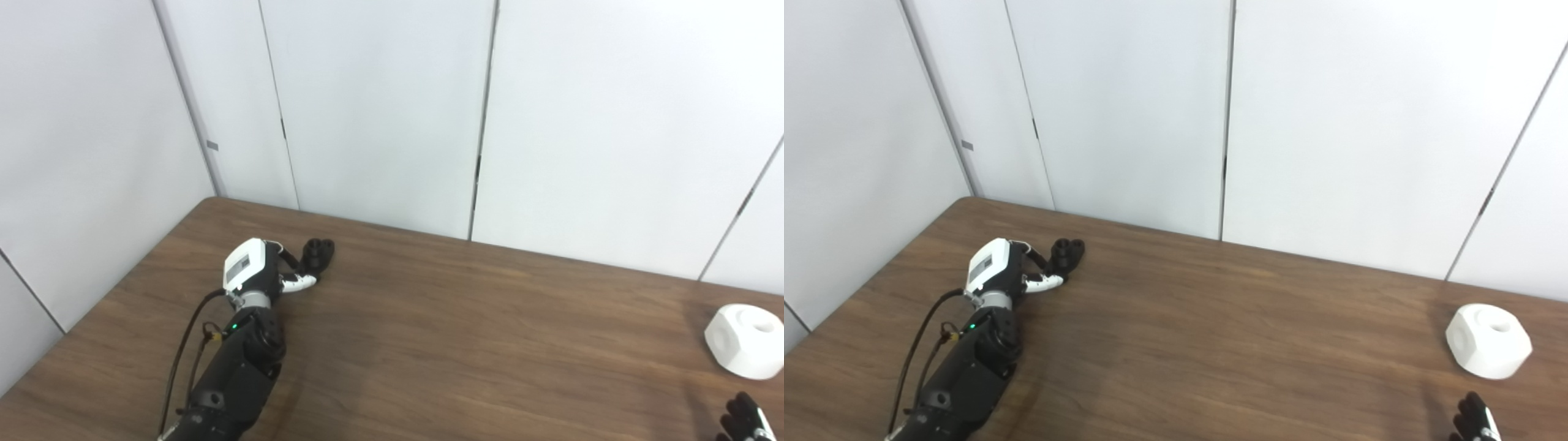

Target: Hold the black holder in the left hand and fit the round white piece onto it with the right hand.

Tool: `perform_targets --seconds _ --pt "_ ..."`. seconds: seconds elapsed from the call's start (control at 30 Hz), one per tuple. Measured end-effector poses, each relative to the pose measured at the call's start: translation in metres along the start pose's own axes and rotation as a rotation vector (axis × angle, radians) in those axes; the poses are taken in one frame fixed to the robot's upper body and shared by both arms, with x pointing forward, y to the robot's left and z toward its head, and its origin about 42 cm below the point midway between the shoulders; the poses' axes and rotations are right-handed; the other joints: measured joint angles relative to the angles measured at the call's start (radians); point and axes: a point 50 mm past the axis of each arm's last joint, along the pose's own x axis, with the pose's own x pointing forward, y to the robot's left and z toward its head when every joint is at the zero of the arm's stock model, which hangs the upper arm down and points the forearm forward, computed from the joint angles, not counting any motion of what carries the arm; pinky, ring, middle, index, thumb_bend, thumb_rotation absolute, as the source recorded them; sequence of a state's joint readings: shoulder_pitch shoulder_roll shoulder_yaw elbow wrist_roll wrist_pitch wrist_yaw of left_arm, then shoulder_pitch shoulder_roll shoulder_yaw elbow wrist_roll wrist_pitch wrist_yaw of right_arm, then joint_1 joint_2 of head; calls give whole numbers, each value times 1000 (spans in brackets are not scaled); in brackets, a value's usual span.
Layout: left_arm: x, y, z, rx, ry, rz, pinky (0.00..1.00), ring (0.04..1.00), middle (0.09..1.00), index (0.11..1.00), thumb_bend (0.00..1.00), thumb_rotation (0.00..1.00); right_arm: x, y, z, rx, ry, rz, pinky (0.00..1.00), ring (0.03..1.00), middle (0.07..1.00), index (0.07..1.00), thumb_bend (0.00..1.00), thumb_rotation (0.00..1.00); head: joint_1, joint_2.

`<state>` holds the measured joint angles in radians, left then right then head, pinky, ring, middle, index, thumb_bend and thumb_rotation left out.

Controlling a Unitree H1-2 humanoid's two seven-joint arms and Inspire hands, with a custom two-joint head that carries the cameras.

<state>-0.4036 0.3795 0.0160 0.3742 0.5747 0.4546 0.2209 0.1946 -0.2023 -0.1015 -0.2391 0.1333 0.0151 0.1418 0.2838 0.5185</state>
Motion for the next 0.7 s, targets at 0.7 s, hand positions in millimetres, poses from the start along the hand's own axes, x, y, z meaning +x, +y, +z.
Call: perform_targets --seconds 0.7 --pt "6 5 -3 13 -37 5 751 827 784 486 519 45 0 0 0 -12 0 -2 1000 1000 1000 1000 562 1000 -21 0"
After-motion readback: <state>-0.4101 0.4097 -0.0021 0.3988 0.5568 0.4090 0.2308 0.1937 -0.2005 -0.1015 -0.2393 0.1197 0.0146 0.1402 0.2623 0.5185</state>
